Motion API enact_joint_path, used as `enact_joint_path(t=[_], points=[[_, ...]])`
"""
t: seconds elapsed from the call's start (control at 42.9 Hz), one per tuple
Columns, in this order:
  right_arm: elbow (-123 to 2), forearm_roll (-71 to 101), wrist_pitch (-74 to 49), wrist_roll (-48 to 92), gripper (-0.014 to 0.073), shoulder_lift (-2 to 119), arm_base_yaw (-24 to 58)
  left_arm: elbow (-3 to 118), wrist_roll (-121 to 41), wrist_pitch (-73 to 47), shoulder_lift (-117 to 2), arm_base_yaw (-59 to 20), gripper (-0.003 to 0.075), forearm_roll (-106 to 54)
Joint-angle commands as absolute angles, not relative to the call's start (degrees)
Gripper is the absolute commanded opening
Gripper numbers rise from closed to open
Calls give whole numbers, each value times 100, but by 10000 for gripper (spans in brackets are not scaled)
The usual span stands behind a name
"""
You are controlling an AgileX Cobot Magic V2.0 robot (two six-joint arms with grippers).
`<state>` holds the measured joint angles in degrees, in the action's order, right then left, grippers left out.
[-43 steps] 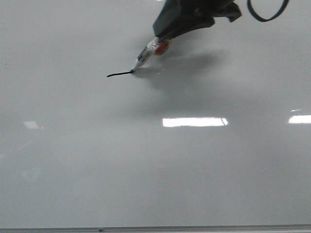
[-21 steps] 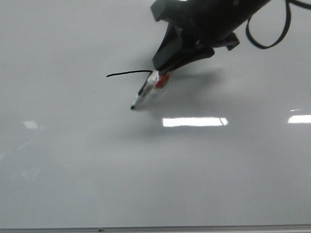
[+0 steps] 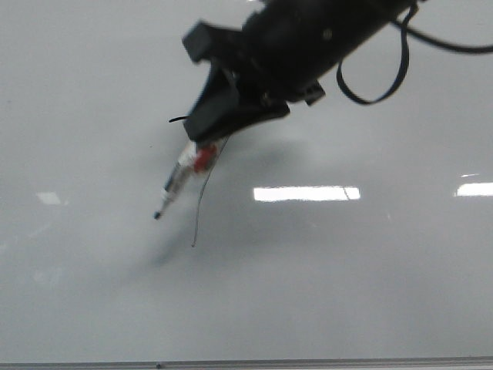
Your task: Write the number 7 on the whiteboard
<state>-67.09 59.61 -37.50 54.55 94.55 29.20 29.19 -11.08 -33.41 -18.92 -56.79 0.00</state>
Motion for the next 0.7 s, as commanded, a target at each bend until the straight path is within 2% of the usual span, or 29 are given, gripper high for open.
enact_joint_path(t=[0.0,0.14,0.303,0.373,0.537,0.583,0.677], points=[[-6901,6393,-4241,5884,-60,8646,2977,3073,-1039,-2856,-1943,-5715,-20,-186],[-6901,6037,-4599,5927,-60,8155,3006,3096,-878,-2949,-2101,-5715,-20,-228],[-6901,5336,-4879,5927,-60,7874,3366,3478,-719,-3185,-2872,-5715,0,-139],[-6901,5188,-4902,5927,-60,7836,3601,3673,-719,-3198,-3272,-5715,79,-139],[-6901,5154,-4902,5927,-60,7780,3963,3965,-742,-3222,-3989,-5715,390,-34],[-6901,5154,-4888,5927,-60,7754,4017,3977,-742,-3222,-4114,-5715,433,-34],[-6901,5159,-4844,5927,-60,7696,4132,3977,-742,-3212,-4365,-5715,438,0]])
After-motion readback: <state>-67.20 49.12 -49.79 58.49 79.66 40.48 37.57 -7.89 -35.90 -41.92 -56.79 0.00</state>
